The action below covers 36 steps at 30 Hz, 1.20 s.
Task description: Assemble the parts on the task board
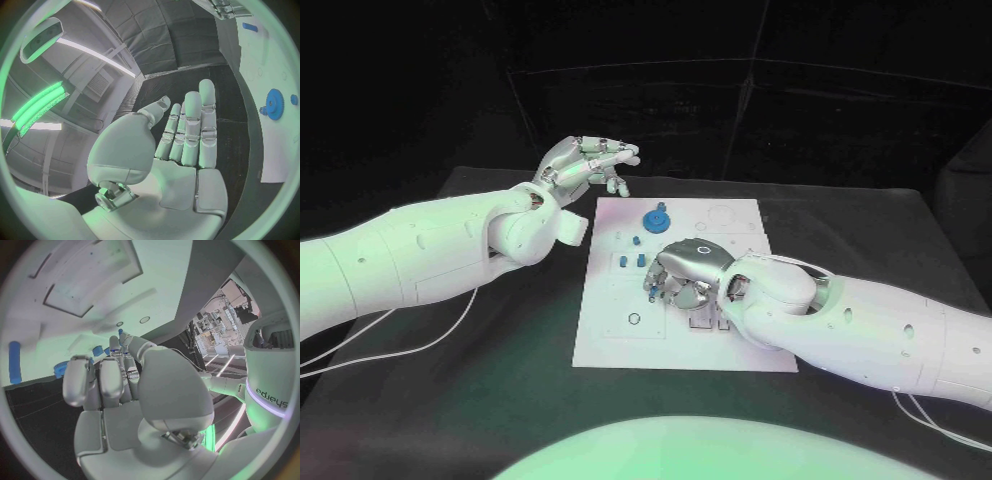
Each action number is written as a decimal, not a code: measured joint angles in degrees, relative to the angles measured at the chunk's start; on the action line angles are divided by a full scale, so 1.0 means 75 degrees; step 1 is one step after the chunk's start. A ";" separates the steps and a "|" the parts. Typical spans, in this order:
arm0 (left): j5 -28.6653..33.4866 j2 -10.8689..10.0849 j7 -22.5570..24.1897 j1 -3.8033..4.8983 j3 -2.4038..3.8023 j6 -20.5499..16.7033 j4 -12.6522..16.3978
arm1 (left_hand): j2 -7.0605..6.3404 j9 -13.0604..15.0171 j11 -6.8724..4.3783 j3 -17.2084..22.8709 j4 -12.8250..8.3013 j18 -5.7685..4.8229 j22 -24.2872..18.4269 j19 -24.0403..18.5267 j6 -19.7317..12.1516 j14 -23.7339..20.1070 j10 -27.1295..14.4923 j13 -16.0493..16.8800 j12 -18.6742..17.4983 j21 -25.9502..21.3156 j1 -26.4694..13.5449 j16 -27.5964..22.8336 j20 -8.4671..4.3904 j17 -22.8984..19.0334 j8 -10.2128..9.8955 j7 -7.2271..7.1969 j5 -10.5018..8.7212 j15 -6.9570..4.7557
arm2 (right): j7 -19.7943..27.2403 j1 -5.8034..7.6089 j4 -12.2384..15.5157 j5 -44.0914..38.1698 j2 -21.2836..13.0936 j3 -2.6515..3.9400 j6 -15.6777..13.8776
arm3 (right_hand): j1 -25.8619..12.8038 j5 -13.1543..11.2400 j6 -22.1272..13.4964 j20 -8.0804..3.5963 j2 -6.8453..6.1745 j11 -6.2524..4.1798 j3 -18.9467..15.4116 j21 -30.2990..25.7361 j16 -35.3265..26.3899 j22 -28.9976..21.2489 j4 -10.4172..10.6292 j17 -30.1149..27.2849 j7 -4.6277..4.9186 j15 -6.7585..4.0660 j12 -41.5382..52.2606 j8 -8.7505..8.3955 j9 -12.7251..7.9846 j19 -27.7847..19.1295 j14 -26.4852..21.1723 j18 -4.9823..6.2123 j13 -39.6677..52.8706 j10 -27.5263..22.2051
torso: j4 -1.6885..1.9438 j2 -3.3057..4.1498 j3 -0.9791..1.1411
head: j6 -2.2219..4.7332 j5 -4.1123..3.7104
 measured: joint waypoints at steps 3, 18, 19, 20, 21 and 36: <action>0.0000 0.0007 -0.0003 0.0000 0.0000 0.0006 -0.0009 | 0.0000 0.0000 0.0000 0.0000 0.0000 0.0000 -0.0009 0.0000 0.0000 0.0000 0.0000 0.0000 0.0000 0.0000 0.0000 0.0000 0.0000 -0.0009 0.0000 0.0000 0.0000 0.0000 | 0.0006 -0.0009 -0.0001 0.0000 0.0005 -0.0002 0.0051 | 0.0000 0.0000 -0.0006 0.0000 0.0000 0.0000 0.0000 0.0000 0.0000 0.0000 0.0000 0.0000 -0.0005 0.0000 0.0000 0.0000 0.0000 0.0000 0.0000 0.0001 0.0000 0.0000 | -0.0004 0.0000 0.0000 | -0.0016 0.0013; 0.0000 0.0024 -0.0022 0.0000 0.0000 0.0035 -0.0039 | 0.0000 0.0000 0.0000 0.0000 0.0000 0.0000 -0.0008 0.0000 0.0000 0.0000 0.0000 -0.0001 0.0000 0.0000 0.0000 0.0000 0.0000 -0.0008 0.0000 0.0000 0.0000 0.0000 | 0.0000 -0.0017 -0.0076 -0.0017 0.0030 -0.0003 0.0245 | 0.0000 0.0000 -0.0012 0.0000 -0.0001 0.0000 0.0000 0.0000 0.0000 -0.0002 0.0000 0.0000 -0.0009 0.0000 0.0000 0.0000 -0.0003 0.0000 0.0000 0.0000 -0.0002 0.0000 | -0.0005 -0.0005 0.0000 | -0.0053 0.0029; 0.0000 0.0024 -0.0023 0.0000 0.0000 0.0037 -0.0040 | 0.0000 0.0000 0.0000 0.0000 0.0000 0.0000 -0.0008 0.0000 0.0000 0.0000 0.0000 0.0000 0.0000 0.0000 0.0000 0.0000 0.0000 -0.0008 0.0000 0.0000 0.0000 0.0000 | 0.0000 -0.0017 -0.0081 -0.0019 0.0041 -0.0003 0.0257 | 0.0000 0.0000 -0.0012 0.0000 -0.0001 0.0000 0.0000 0.0000 0.0000 -0.0007 0.0000 0.0000 -0.0009 0.0000 0.0000 -0.0001 -0.0003 0.0000 0.0000 0.0000 -0.0002 0.0000 | -0.0005 -0.0005 0.0000 | -0.0058 0.0029; 0.0000 0.0025 -0.0024 0.0000 0.0000 0.0039 -0.0042 | 0.0000 0.0000 0.0000 0.0000 0.0000 0.0000 -0.0008 0.0000 0.0000 0.0000 0.0000 -0.0001 0.0000 0.0000 0.0000 0.0000 0.0000 -0.0008 0.0000 0.0000 0.0000 0.0000 | -0.0001 -0.0017 -0.0086 -0.0021 0.0052 -0.0003 0.0268 | 0.0000 0.0000 -0.0012 0.0000 -0.0001 0.0000 0.0000 0.0000 0.0000 -0.0009 0.0000 0.0000 -0.0009 0.0000 0.0000 0.0000 -0.0004 0.0000 0.0000 0.0000 -0.0002 0.0000 | -0.0005 -0.0005 0.0000 | -0.0063 0.0029; 0.0000 0.0025 -0.0025 0.0000 0.0000 0.0041 -0.0043 | 0.0000 0.0000 0.0000 0.0000 0.0000 0.0000 -0.0007 0.0000 0.0000 0.0000 0.0000 -0.0001 0.0000 0.0000 0.0000 0.0000 0.0000 -0.0008 0.0000 0.0000 0.0000 0.0000 | -0.0002 -0.0017 -0.0093 -0.0025 0.0062 -0.0003 0.0282 | 0.0000 0.0000 -0.0012 0.0000 -0.0001 0.0000 0.0000 0.0000 0.0000 -0.0009 0.0000 0.0000 -0.0009 0.0000 0.0000 -0.0001 -0.0005 0.0000 0.0000 0.0000 -0.0002 0.0000 | -0.0005 -0.0005 0.0000 | -0.0067 0.0029; 0.0001 0.0031 -0.0036 0.0000 -0.0001 0.0057 -0.0049 | 0.0000 0.0000 0.0000 0.0000 0.0000 0.0000 -0.0017 0.0000 0.0000 0.0000 0.0000 -0.0001 0.0000 0.0000 0.0000 0.0000 0.0000 -0.0017 0.0000 0.0000 0.0000 0.0000 | -0.0062 -0.0019 -0.0182 -0.0137 0.0194 -0.0041 0.0434 | -0.0032 0.0000 0.0001 0.0000 -0.0034 0.0000 0.0000 0.0000 0.0000 -0.0022 0.0000 -0.0009 0.0003 0.0000 -0.0041 -0.0022 -0.0003 0.0000 0.0000 0.0000 -0.0001 0.0000 | -0.0005 -0.0001 -0.0003 | -0.0113 0.0042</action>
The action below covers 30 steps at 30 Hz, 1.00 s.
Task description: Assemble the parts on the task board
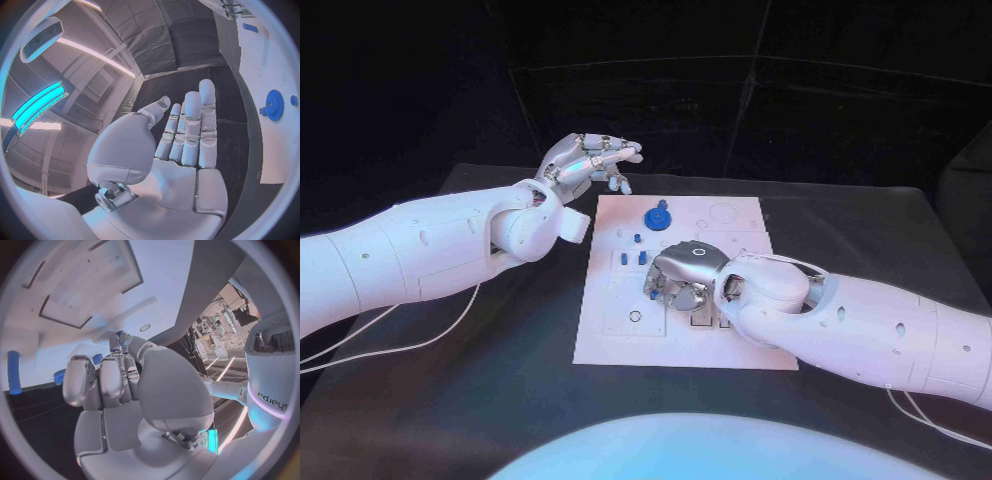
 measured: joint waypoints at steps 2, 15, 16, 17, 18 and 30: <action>0.0000 0.0000 -0.0001 0.0000 0.0000 0.0002 0.0000 | 0.0000 0.0000 0.0000 0.0000 0.0000 0.0000 0.0000 0.0000 0.0000 0.0000 0.0000 0.0000 0.0000 0.0000 0.0000 0.0000 0.0000 0.0000 0.0000 0.0000 0.0000 0.0000 | -0.0016 0.0000 0.0000 -0.0021 0.0012 -0.0010 0.0027 | -0.0064 0.0000 -0.0037 0.0000 -0.0037 0.0043 0.0000 0.0000 0.0000 -0.0025 0.0000 -0.0019 0.0041 0.0000 -0.0074 -0.0027 -0.0001 0.0000 0.0000 0.0000 -0.0003 -0.0046 | 0.0000 0.0000 -0.0001 | -0.0004 0.0004; 0.0001 -0.0001 -0.0014 0.0000 0.0000 0.0012 -0.0002 | 0.0000 0.0000 0.0000 0.0000 0.0000 0.0000 0.0001 0.0000 0.0000 0.0000 0.0000 0.0000 0.0000 0.0000 0.0000 0.0000 0.0000 0.0001 0.0000 0.0000 0.0000 0.0000 | -0.0072 -0.0009 0.0003 -0.0064 0.0039 -0.0048 0.0027 | -0.0570 0.0101 -0.0904 0.0246 -0.0368 0.0355 -0.0286 -0.0386 -0.0273 -0.0631 0.0136 -0.0479 0.0213 0.0179 -0.0669 -0.0197 -0.0099 -0.0444 0.0014 0.0000 -0.0075 -0.1262 | 0.0000 -0.0005 -0.0001 | -0.0010 0.0006; 0.0001 -0.0002 -0.0016 0.0000 0.0000 0.0013 -0.0003 | 0.0000 0.0000 0.0000 0.0000 0.0000 0.0000 0.0001 0.0000 0.0000 0.0000 0.0000 0.0000 0.0000 0.0000 0.0000 0.0000 0.0000 0.0001 0.0000 0.0000 0.0000 0.0000 | -0.0074 -0.0013 0.0008 -0.0064 0.0031 -0.0050 0.0002 | -0.0570 0.0101 -0.0946 0.0247 -0.0368 0.0364 -0.0316 -0.0435 -0.0289 -0.0680 0.0106 -0.0520 0.0204 0.0179 -0.0669 -0.0197 -0.0099 -0.0499 0.0014 0.0000 -0.0072 -0.1330 | 0.0000 -0.0005 -0.0001 | -0.0010 0.0006; 0.0001 -0.0003 -0.0018 0.0000 0.0000 0.0014 -0.0003 | 0.0000 0.0000 0.0000 0.0000 0.0000 0.0000 0.0001 0.0000 0.0000 0.0000 0.0000 0.0000 0.0000 0.0000 0.0000 0.0000 0.0000 0.0001 0.0000 0.0000 0.0000 0.0000 | -0.0078 -0.0016 0.0016 -0.0063 0.0015 -0.0051 -0.0041 | -0.0570 0.0101 -0.0989 0.0245 -0.0368 0.0361 -0.0340 -0.0475 -0.0309 -0.0728 0.0104 -0.0561 0.0219 0.0195 -0.0669 -0.0197 -0.0099 -0.0522 -0.0001 -0.0001 -0.0068 -0.1393 | 0.0000 -0.0005 -0.0001 | -0.0010 0.0006; 0.0001 -0.0004 -0.0019 0.0000 0.0000 0.0015 -0.0003 | 0.0000 0.0000 0.0000 0.0000 0.0000 0.0000 0.0002 0.0000 0.0000 0.0000 0.0000 0.0000 0.0000 0.0000 0.0000 0.0000 0.0000 0.0001 0.0000 0.0000 0.0000 0.0000 | -0.0081 -0.0016 0.0028 -0.0062 -0.0005 -0.0051 -0.0081 | -0.0570 0.0101 -0.1050 0.0259 -0.0368 0.0367 -0.0382 -0.0518 -0.0355 -0.0783 0.0104 -0.0599 0.0220 0.0207 -0.0669 -0.0197 -0.0099 -0.0566 -0.0014 -0.0001 -0.0069 -0.1467 | 0.0000 -0.0005 -0.0001 | -0.0010 0.0006; 0.0001 -0.0013 -0.0042 0.0000 0.0000 0.0039 -0.0010 | 0.0000 0.0000 0.0000 -0.0022 -0.0022 0.0000 -0.0011 0.0000 0.0000 0.0000 0.0000 0.0000 0.0000 -0.0035 0.0000 0.0000 0.0000 -0.0011 0.0000 0.0000 0.0000 0.0000 | -0.0106 -0.0015 0.0559 -0.0042 -0.0618 -0.0042 -0.0787 | -0.0569 0.0208 -0.1185 0.0275 -0.0368 0.0379 -0.0445 -0.0587 -0.0404 -0.0865 0.0086 -0.0679 0.0233 0.0234 -0.0485 -0.0197 -0.0077 -0.0604 0.0014 -0.0001 -0.0039 -0.1558 | -0.0008 -0.0014 0.0004 | 0.0031 -0.0021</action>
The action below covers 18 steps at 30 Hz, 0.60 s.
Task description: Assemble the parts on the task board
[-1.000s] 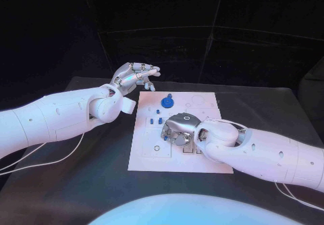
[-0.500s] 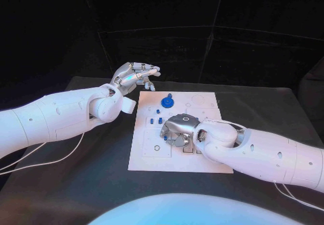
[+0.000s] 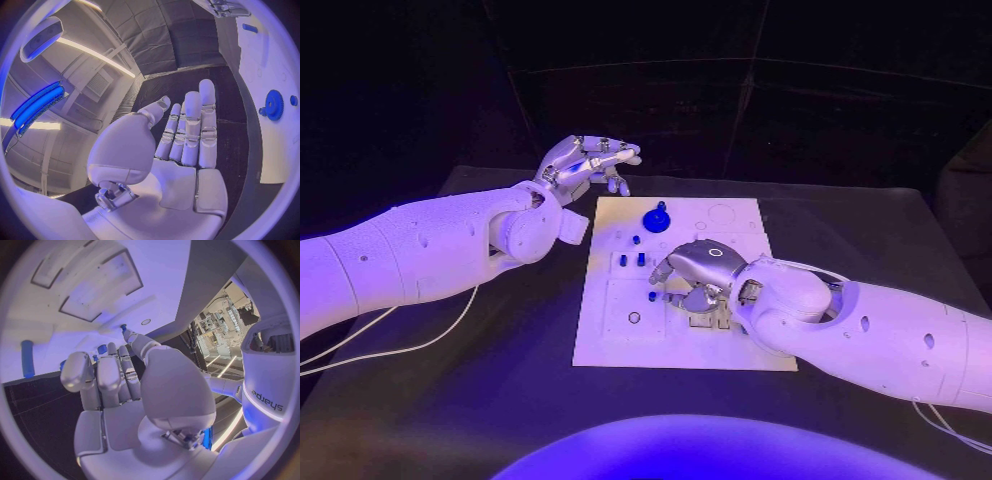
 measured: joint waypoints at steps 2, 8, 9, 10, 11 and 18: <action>0.0000 -0.0001 -0.0004 0.0000 0.0000 0.0009 -0.0002 | 0.0000 0.0000 0.0000 0.0000 0.0000 0.0000 0.0000 0.0000 0.0000 0.0000 0.0000 0.0000 0.0000 0.0000 0.0000 0.0000 0.0000 0.0000 0.0000 0.0000 0.0000 0.0000 | -0.0010 0.0024 0.0131 0.0027 -0.0189 0.0002 -0.0127 | 0.0000 0.0000 0.0000 0.0000 0.0000 0.0000 -0.0041 0.0000 0.0000 0.0004 -0.0002 0.0000 0.0000 0.0000 0.0000 0.0000 0.0000 0.0000 0.0000 0.0000 0.0000 0.0000 | -0.0002 -0.0003 -0.0001 | 0.0018 -0.0023; 0.0000 -0.0007 -0.0012 0.0000 -0.0001 0.0026 -0.0004 | 0.0000 0.0000 0.0000 0.0000 0.0000 0.0000 0.0001 0.0000 0.0000 0.0000 0.0000 0.0000 0.0000 0.0000 0.0000 0.0000 0.0000 0.0001 0.0000 0.0000 0.0000 0.0000 | -0.0121 0.0275 0.0155 0.0200 -0.0581 0.0069 -0.0307 | -0.0002 0.0000 -0.0143 0.0000 -0.0002 -0.0013 -0.0199 0.0000 0.0000 -0.0003 0.0010 -0.0056 0.0001 0.0000 0.0083 0.0000 -0.0001 0.0000 0.0000 0.0000 -0.0001 -0.0100 | -0.0015 -0.0006 -0.0010 | 0.0100 -0.0111; 0.0001 -0.0007 -0.0013 0.0000 -0.0002 0.0028 -0.0004 | 0.0000 0.0000 0.0000 0.0000 0.0000 0.0000 0.0001 0.0000 0.0000 0.0000 0.0000 0.0000 0.0000 0.0000 0.0000 0.0000 0.0000 0.0001 0.0000 0.0000 0.0000 0.0000 | -0.0154 0.0318 0.0137 0.0230 -0.0642 0.0096 -0.0310 | -0.0054 -0.0046 -0.0255 0.0000 -0.0054 -0.0011 -0.0287 -0.0044 -0.0047 -0.0059 0.0021 -0.0110 -0.0031 0.0000 0.0088 0.0000 -0.0005 0.0000 0.0000 0.0013 -0.0001 -0.0209 | -0.0019 -0.0006 -0.0011 | 0.0115 -0.0124; 0.0001 -0.0006 -0.0014 0.0000 -0.0002 0.0031 -0.0005 | 0.0000 0.0000 0.0000 0.0000 0.0000 -0.0001 0.0001 0.0000 0.0000 0.0000 0.0000 0.0000 0.0000 0.0000 0.0000 0.0000 0.0000 0.0001 0.0000 0.0000 0.0000 0.0000 | -0.0197 0.0372 0.0111 0.0262 -0.0724 0.0129 -0.0308 | -0.0074 -0.0087 -0.0332 -0.0016 -0.0074 -0.0016 -0.0355 -0.0073 -0.0084 -0.0104 0.0035 -0.0149 -0.0050 0.0000 0.0126 0.0000 -0.0008 -0.0017 0.0000 0.0076 -0.0001 -0.0262 | -0.0020 -0.0006 -0.0013 | 0.0127 -0.0135; 0.0001 -0.0005 -0.0015 0.0000 -0.0003 0.0034 -0.0008 | 0.0000 0.0000 0.0000 0.0000 0.0000 0.0000 0.0001 0.0000 0.0000 0.0000 0.0000 0.0000 0.0000 0.0000 0.0000 0.0000 0.0000 0.0001 0.0000 0.0000 0.0000 0.0000 | -0.0232 0.0409 0.0090 0.0287 -0.0791 0.0149 -0.0300 | -0.0095 -0.0120 -0.0409 -0.0008 -0.0095 -0.0012 -0.0448 -0.0126 -0.0135 -0.0159 0.0044 -0.0221 -0.0067 0.0000 0.0142 0.0000 -0.0011 -0.0067 0.0000 0.0124 -0.0001 -0.0315 | -0.0023 -0.0007 -0.0015 | 0.0135 -0.0141; 0.0001 0.0004 -0.0023 -0.0001 -0.0006 0.0050 -0.0029 | 0.0000 0.0000 0.0000 0.0000 0.0000 0.0000 0.0002 0.0000 0.0000 0.0000 0.0000 0.0000 0.0000 0.0000 0.0000 0.0000 0.0000 0.0001 0.0000 0.0000 0.0000 0.0000 | -0.0501 0.0531 -0.0025 0.0358 -0.1144 0.0202 -0.0127 | -0.0100 -0.0189 -0.0739 0.0039 -0.0101 0.0050 -0.1090 -0.0267 -0.0308 -0.0363 0.0133 -0.0484 -0.0192 0.0055 0.0211 0.0000 -0.0011 -0.0152 -0.0055 0.0123 -0.0001 -0.0714 | -0.0025 -0.0009 -0.0015 | 0.0182 -0.0173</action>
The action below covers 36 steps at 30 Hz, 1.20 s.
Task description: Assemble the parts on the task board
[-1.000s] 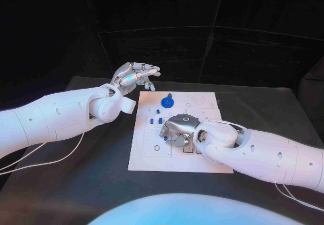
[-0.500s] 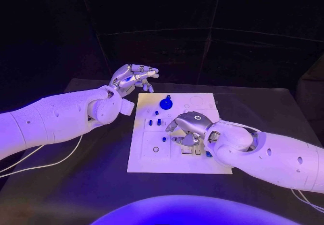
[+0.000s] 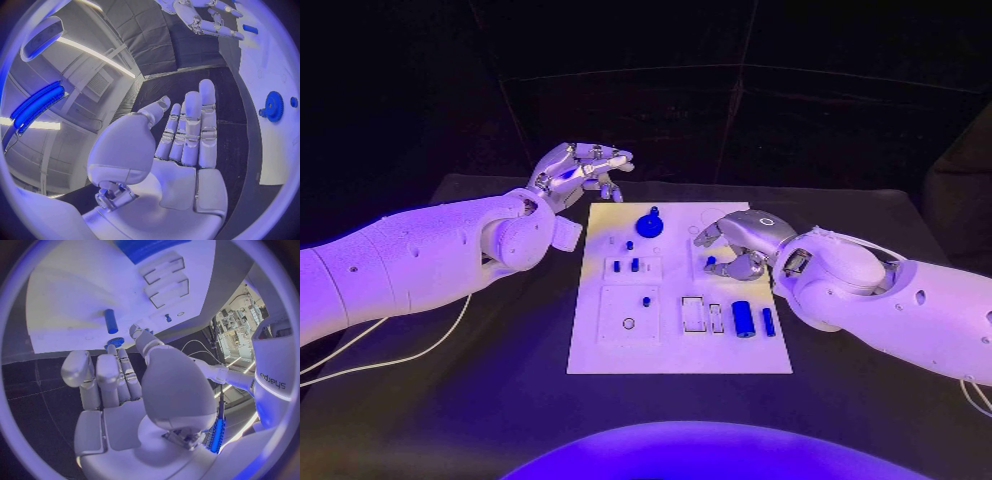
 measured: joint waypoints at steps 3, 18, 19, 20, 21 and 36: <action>0.0000 0.0007 -0.0002 0.0000 -0.0001 0.0006 -0.0010 | 0.0000 0.0000 0.0000 0.0000 0.0000 0.0000 0.0001 0.0000 0.0000 0.0000 0.0000 0.0000 0.0000 0.0000 0.0000 0.0000 0.0000 0.0000 0.0000 0.0000 0.0000 0.0000 | -0.0078 0.0015 -0.0020 0.0000 -0.0045 0.0009 0.0108 | 0.0003 -0.0034 -0.0016 0.0000 0.0003 0.0007 -0.0255 -0.0035 -0.0020 -0.0038 0.0027 -0.0048 -0.0016 0.0000 0.0050 0.0000 0.0004 0.0000 0.0000 0.0000 0.0000 -0.0109 | 0.0000 0.0001 0.0001 | 0.0012 -0.0007; 0.0000 0.0042 -0.0017 -0.0001 -0.0005 0.0031 -0.0047 | 0.0000 0.0000 0.0000 0.0000 0.0000 0.0000 -0.0001 0.0000 0.0000 0.0000 0.0000 0.0000 0.0000 0.0000 0.0000 0.0000 0.0000 0.0001 0.0000 0.0000 0.0000 0.0000 | -0.0236 0.0032 -0.0239 -0.0054 0.0055 0.0014 0.0931 | 0.0405 -0.0034 0.0294 -0.0046 0.0405 -0.0077 -0.0724 -0.0063 -0.0020 0.0018 0.0058 -0.0023 -0.0042 -0.0003 0.0540 0.0050 0.0053 0.0046 0.0002 -0.0002 0.0008 0.0123 | 0.0016 0.0010 0.0004 | 0.0036 -0.0044; 0.0000 0.0043 -0.0018 -0.0002 -0.0005 0.0031 -0.0048 | 0.0000 0.0000 0.0000 0.0000 0.0000 0.0000 -0.0002 0.0000 0.0000 0.0000 0.0000 0.0000 0.0000 0.0000 0.0000 0.0000 0.0000 0.0001 0.0000 0.0000 0.0000 0.0000 | -0.0237 0.0032 -0.0250 -0.0055 0.0063 0.0014 0.0954 | 0.0426 -0.0038 0.0322 -0.0049 0.0426 -0.0082 -0.0724 -0.0060 -0.0020 0.0032 0.0058 -0.0001 -0.0037 -0.0006 0.0563 0.0069 0.0057 0.0049 0.0005 -0.0001 0.0008 0.0157 | 0.0016 0.0010 0.0004 | 0.0036 -0.0044; 0.0000 0.0044 -0.0019 -0.0002 -0.0005 0.0032 -0.0048 | 0.0000 0.0000 0.0000 0.0000 0.0000 0.0000 -0.0005 0.0000 0.0000 0.0000 0.0000 0.0000 0.0000 0.0000 0.0000 0.0000 0.0000 0.0001 0.0000 0.0000 0.0000 0.0000 | -0.0237 0.0032 -0.0267 -0.0057 0.0074 0.0014 0.0986 | 0.0457 -0.0069 0.0366 -0.0057 0.0457 -0.0098 -0.0724 -0.0039 -0.0013 0.0053 0.0058 0.0020 -0.0025 -0.0033 0.0591 0.0092 0.0062 0.0058 0.0032 -0.0002 0.0008 0.0208 | 0.0017 0.0010 0.0003 | 0.0035 -0.0044; 0.0000 0.0047 -0.0020 -0.0002 -0.0005 0.0033 -0.0051 | 0.0000 0.0000 0.0000 0.0000 0.0000 0.0000 -0.0005 0.0000 0.0000 0.0000 0.0000 0.0000 0.0000 0.0000 0.0000 0.0000 0.0000 0.0001 0.0000 0.0000 0.0000 0.0000 | -0.0237 0.0032 -0.0295 -0.0059 0.0089 0.0014 0.1025 | 0.0488 -0.0117 0.0458 -0.0086 0.0523 -0.0123 -0.0724 -0.0001 0.0036 0.0093 0.0058 0.0052 -0.0020 -0.0044 0.0641 0.0103 0.0065 0.0087 0.0043 -0.0002 0.0008 0.0312 | 0.0017 0.0010 0.0002 | 0.0032 -0.0044; 0.0001 0.0062 -0.0029 -0.0002 -0.0005 0.0046 -0.0077 | 0.0000 0.0000 0.0000 0.0000 0.0000 0.0000 -0.0012 0.0023 0.0000 0.0000 0.0000 0.0000 0.0010 0.0000 0.0000 0.0000 -0.0023 -0.0007 0.0000 0.0000 0.0000 0.0000 | -0.0170 0.0036 -0.0459 -0.0076 0.0244 0.0015 0.1206 | 0.0513 -0.0240 0.1177 -0.0204 0.0796 -0.0284 -0.0138 0.0411 0.0358 0.0694 0.0153 0.0459 0.0027 -0.0154 0.0532 0.0176 0.0075 0.0483 0.0043 -0.0003 -0.0035 0.1335 | 0.0010 0.0010 0.0004 | -0.0010 -0.0028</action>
